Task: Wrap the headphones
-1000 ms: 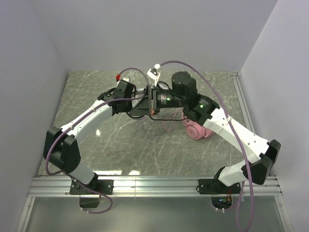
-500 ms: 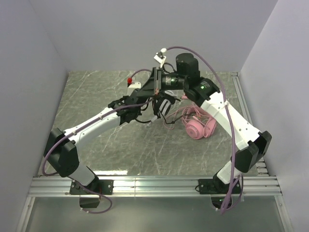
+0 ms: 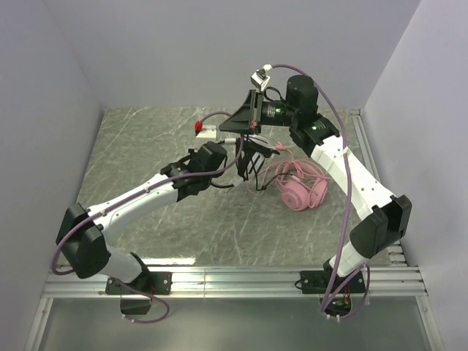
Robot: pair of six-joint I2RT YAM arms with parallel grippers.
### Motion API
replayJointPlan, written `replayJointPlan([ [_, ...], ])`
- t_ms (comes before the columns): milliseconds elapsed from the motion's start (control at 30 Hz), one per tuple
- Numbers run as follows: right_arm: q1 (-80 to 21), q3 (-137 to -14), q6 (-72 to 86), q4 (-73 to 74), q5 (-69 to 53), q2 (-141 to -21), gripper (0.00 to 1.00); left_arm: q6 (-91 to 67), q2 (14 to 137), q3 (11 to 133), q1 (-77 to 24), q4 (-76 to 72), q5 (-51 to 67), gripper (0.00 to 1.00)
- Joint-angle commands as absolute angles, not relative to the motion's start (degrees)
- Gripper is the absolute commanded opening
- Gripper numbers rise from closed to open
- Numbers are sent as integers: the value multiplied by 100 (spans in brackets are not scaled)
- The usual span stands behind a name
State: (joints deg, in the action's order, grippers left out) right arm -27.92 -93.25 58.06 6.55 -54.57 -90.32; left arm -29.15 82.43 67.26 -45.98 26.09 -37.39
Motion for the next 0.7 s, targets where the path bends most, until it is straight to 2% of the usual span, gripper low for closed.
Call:
replayJointPlan([
  [0,-2707,-9422,6020,-624,-5590,-9035,0,-2496,7885,6574,-4816,2312,-3700,0],
  [467,-2426,-9307,6337,-1002,-5713,-9615,0,-2172,7383,6293,-5062,1864,-3525,0],
  [667,-2189,-9702,5611,-46,-5924,-9931,0,-1417,7059,6004,-5203,1530,-3331,0],
])
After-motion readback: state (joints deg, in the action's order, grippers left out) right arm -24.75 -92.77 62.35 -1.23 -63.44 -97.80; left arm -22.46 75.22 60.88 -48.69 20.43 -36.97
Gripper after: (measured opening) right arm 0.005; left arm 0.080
